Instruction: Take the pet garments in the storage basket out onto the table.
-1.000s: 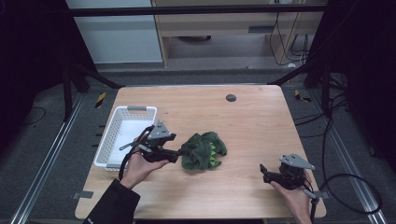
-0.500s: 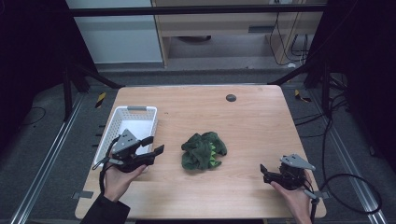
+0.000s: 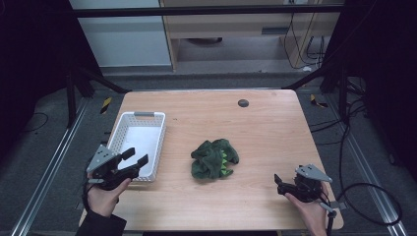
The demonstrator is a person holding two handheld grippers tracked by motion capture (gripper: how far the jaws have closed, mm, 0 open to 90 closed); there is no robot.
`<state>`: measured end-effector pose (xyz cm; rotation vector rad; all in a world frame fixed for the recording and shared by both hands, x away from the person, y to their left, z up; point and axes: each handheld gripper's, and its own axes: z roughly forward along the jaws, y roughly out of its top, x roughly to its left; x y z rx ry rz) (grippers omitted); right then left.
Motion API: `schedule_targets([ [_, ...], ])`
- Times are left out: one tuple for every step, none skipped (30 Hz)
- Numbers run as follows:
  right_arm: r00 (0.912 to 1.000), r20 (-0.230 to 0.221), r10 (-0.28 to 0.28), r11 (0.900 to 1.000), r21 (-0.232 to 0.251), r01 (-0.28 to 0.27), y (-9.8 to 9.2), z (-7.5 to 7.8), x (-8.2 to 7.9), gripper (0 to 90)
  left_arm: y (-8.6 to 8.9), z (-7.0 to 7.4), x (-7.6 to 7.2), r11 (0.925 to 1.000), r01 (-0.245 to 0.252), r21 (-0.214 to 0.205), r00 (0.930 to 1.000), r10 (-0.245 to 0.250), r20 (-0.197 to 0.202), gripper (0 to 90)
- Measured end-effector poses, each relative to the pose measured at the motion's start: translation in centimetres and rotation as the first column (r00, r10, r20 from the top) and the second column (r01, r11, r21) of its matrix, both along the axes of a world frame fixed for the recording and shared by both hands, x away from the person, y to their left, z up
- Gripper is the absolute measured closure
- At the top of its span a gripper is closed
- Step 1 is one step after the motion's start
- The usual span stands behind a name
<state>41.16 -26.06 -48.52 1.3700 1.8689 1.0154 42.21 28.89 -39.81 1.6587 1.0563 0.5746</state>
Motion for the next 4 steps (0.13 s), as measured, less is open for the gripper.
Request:
schedule_targets([
  [1.0000,0.006,-0.002,1.0000,-0.002,0.002,0.02,-0.01,-0.06,6.2,0.33,-0.05,-0.08,1.0000,-0.005,-0.005,1.0000,0.005,-0.003,37.5],
  [1.0000,0.009,-0.003,1.0000,0.000,0.003,0.04,-0.01,-0.10,6.2,0.57,-0.17,-0.20,1.0000,-0.009,-0.002,1.0000,0.009,-0.001,37.1],
  [0.9999,0.013,-0.002,1.0000,-0.002,0.002,0.03,0.01,-0.14,6.2,0.79,-0.36,-0.31,0.9999,-0.014,0.009,0.9999,0.014,0.000,36.9],
  [0.9999,0.013,-0.002,1.0000,-0.002,0.002,0.03,0.01,-0.14,6.2,0.79,-0.36,-0.31,0.9999,-0.014,0.009,0.9999,0.014,0.000,36.6],
])
